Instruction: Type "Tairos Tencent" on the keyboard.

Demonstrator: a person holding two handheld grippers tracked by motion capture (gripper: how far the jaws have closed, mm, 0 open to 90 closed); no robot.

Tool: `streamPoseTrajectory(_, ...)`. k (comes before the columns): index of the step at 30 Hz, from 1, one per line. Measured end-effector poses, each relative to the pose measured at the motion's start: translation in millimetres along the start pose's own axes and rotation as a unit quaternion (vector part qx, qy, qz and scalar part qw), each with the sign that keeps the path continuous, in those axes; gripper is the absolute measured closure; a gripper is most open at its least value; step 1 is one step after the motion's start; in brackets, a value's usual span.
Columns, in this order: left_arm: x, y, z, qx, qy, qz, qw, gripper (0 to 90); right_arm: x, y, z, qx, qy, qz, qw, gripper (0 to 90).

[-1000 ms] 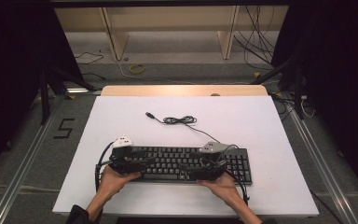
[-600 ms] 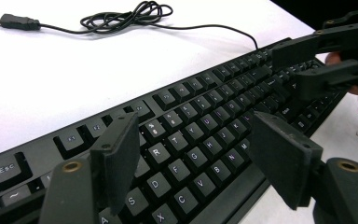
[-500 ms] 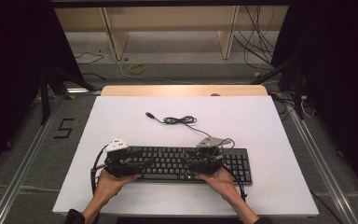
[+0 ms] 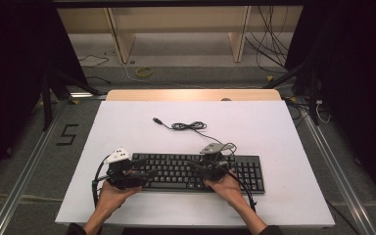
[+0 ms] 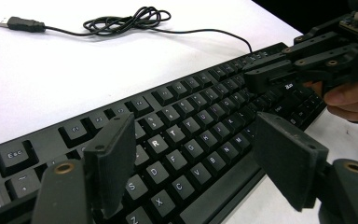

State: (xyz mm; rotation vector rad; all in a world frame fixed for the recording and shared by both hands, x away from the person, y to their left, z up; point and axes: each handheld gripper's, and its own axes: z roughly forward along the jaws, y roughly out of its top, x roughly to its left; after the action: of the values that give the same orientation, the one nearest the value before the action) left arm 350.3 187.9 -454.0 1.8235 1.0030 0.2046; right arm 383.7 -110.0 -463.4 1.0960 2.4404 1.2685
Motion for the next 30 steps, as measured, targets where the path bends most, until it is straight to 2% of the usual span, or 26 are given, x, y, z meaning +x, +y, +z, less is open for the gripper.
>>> streamPoseTrajectory(4,0.0,-1.7,-1.8,-0.003,0.001,0.001,1.0000,29.7,0.9,0.8,6.1,0.008,0.000,0.000,1.0000,90.0)
streamPoseTrajectory(16,-0.6,-5.7,-5.0,-0.007,0.003,0.002,1.0000,29.4,1.5,0.1,16.8,0.031,-0.001,0.000,0.9995,90.0)
streamPoseTrajectory(30,0.8,-7.1,-5.2,-0.008,0.006,0.001,0.9999,29.5,1.4,-1.8,20.6,0.040,-0.001,-0.001,0.9992,90.0)
